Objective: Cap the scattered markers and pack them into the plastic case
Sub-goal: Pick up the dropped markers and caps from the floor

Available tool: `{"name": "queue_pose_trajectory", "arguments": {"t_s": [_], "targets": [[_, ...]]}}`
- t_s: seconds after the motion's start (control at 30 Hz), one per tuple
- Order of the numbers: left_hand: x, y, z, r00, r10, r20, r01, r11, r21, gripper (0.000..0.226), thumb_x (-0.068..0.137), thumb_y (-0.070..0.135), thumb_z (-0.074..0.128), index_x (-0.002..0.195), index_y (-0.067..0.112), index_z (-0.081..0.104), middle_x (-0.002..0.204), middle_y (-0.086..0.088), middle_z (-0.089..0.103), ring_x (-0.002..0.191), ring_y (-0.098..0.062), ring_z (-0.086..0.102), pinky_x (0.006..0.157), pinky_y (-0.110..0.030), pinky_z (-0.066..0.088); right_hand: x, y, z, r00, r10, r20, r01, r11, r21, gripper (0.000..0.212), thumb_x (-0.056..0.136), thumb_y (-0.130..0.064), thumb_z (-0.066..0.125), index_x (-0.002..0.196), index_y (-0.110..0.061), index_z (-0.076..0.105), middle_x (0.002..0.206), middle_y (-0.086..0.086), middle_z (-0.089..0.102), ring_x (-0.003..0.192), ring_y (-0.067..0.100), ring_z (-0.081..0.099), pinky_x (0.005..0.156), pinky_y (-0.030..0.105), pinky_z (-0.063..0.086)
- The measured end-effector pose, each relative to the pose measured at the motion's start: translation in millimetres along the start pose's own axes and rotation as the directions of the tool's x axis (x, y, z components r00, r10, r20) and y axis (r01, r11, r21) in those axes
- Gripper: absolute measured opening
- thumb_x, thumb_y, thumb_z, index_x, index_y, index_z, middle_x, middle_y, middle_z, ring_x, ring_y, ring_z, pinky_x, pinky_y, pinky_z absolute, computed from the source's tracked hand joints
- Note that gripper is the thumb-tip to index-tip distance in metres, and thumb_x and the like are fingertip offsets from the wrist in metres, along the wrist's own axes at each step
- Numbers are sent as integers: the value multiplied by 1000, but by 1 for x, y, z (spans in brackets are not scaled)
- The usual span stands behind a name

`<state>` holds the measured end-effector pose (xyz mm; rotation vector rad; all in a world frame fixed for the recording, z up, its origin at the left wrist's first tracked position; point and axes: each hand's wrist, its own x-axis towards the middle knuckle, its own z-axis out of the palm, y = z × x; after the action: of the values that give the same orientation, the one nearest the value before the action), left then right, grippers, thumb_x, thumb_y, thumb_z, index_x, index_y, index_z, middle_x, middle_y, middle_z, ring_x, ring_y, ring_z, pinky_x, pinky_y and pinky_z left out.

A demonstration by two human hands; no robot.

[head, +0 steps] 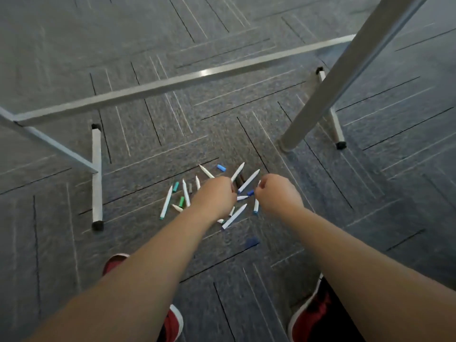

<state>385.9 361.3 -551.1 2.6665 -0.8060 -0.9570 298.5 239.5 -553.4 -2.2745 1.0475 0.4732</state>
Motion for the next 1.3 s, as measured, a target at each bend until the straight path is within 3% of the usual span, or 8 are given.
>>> {"name": "queue_pose_trajectory", "arguments": {"t_s": [0.2, 0.27, 0.37, 0.5, 0.73, 0.9, 1.1, 1.3], "targets": [[56, -19, 79, 996, -41, 74, 30, 989, 143, 8, 93, 19, 56, 97, 15, 60, 86, -5, 59, 77, -28, 57, 64, -35, 45, 60, 33, 66, 988, 141, 54, -139, 989, -43, 27, 96, -18, 50, 69, -25, 50, 78, 2, 59, 61, 19, 54, 50, 27, 41], [66, -25, 99, 995, -40, 91, 19, 975, 223, 8, 92, 18, 57, 93, 14, 64, 79, -3, 56, 77, -28, 58, 63, -35, 44, 73, 38, 81, 984, 169, 65, -164, 984, -70, 12, 96, -20, 51, 87, -17, 59, 89, 5, 64, 73, 23, 61, 59, 30, 46], [76, -32, 118, 991, -20, 129, -20, 951, 307, 9, 93, 16, 57, 96, 14, 65, 82, -4, 58, 88, -28, 63, 65, -35, 43, 87, 42, 97, 978, 203, 35, -199, 974, -106, 19, 97, -22, 53, 110, -13, 62, 101, 7, 67, 87, 26, 66, 64, 31, 48], [81, -34, 131, 991, 17, 132, -66, 923, 380, 13, 95, 11, 54, 105, 13, 63, 103, -7, 65, 97, -29, 64, 69, -36, 41, 104, 41, 106, 980, 198, 0, -196, 969, -148, 19, 98, -20, 54, 115, -19, 64, 100, 5, 67, 76, 23, 59, 60, 31, 45], [77, -31, 146, 992, 43, 119, -95, 871, 481, 18, 95, 8, 52, 109, 11, 63, 106, -6, 67, 97, -27, 66, 67, -32, 40, 112, 38, 111, 975, 222, 5, -218, 962, -165, 19, 98, -13, 52, 111, -14, 66, 99, 6, 67, 78, 23, 59, 63, 31, 47], [70, -34, 140, 996, -13, 87, -20, 932, 363, 18, 95, 22, 52, 107, 14, 62, 105, -5, 67, 97, -27, 65, 69, -33, 41, 116, 41, 116, 951, 304, 52, -307, 950, 66, 20, 94, -29, 56, 100, -12, 64, 94, 6, 69, 83, 25, 65, 64, 31, 48], [74, -59, 93, 962, -275, -7, 274, 960, 62, 12, 94, 22, 53, 96, 12, 59, 105, -9, 66, 90, -29, 62, 66, -34, 41, 108, 18, 99, 910, 361, 201, -407, 867, 286, 25, 93, -35, 53, 90, -11, 60, 69, 3, 58, 56, 17, 52, 49, 27, 34], [91, -81, 74, 933, -341, 115, 348, 937, -44, 9, 94, 8, 55, 102, 5, 52, 107, -13, 63, 89, -28, 60, 66, -34, 43, 108, -9, 121, 942, 276, 190, -330, 867, 373, 31, 96, -14, 47, 118, 0, 63, 111, 18, 65, 66, 19, 47, 64, 30, 44]]}}
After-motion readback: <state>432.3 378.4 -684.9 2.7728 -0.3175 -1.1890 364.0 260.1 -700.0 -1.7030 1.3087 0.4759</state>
